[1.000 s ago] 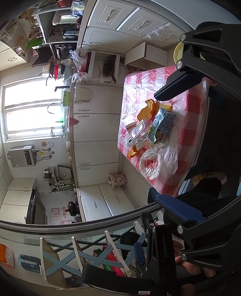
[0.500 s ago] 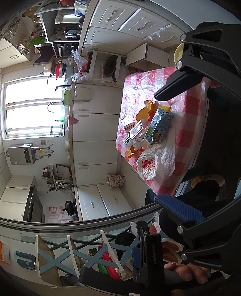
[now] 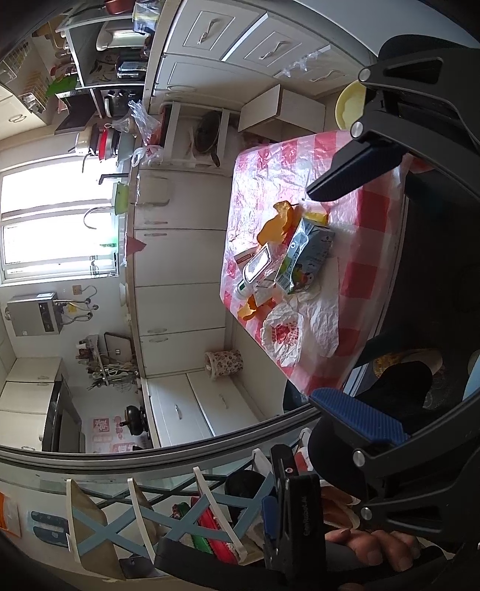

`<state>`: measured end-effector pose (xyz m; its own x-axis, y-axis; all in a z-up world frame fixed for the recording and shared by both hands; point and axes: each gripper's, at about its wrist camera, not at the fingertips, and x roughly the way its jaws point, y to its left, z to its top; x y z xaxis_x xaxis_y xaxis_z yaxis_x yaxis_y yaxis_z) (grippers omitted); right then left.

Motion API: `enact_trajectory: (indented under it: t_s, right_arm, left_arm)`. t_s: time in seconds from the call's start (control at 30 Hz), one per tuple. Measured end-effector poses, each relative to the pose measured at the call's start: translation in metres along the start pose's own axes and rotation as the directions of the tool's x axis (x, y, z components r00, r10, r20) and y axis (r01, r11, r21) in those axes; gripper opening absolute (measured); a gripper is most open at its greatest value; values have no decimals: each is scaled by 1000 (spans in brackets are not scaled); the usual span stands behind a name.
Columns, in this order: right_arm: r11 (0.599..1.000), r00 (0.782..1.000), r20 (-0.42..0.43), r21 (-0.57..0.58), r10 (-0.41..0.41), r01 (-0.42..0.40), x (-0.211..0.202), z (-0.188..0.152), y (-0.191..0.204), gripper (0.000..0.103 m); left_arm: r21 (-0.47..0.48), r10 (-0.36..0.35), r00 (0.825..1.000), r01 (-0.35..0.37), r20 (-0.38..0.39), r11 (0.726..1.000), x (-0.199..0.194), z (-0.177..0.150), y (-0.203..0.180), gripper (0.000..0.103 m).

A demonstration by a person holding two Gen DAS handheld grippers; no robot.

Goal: Collect trash

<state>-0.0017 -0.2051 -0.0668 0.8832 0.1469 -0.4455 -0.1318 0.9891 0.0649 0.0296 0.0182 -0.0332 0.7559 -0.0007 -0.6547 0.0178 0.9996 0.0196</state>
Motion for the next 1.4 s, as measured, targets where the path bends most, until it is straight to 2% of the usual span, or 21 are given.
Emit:
enact_trajectory:
  t_s: [0.33,0.73,1.0,1.2,1.4]
  right_arm:
    - [1000,1000,-3,15,-2,2,2,-5,-7,97]
    - [1000,1000,3,4,-2,2,-2,-4,-5,97]
    - [1000,1000,-1,-27,-7,7,5,-3,-6,97]
    - [994,1000,-11,-108,-4,3,33,9,-19,97]
    - [976,996,-80,-209,36,-52,94,21,-42,97]
  left_arm:
    - [25,-2,1000,2,-12,1000,4,-3,-8,95]
    - [81,10,999,-13,31,997,-9,-5,-20,95]
    - [86,-4,1000,2,24,996,-5,-3,-18,95]
    - [56,-58,998,59,-12,997,27,14,-15,95]
    - [-2,-95,992,95,-87,995,87,41,-12,95]
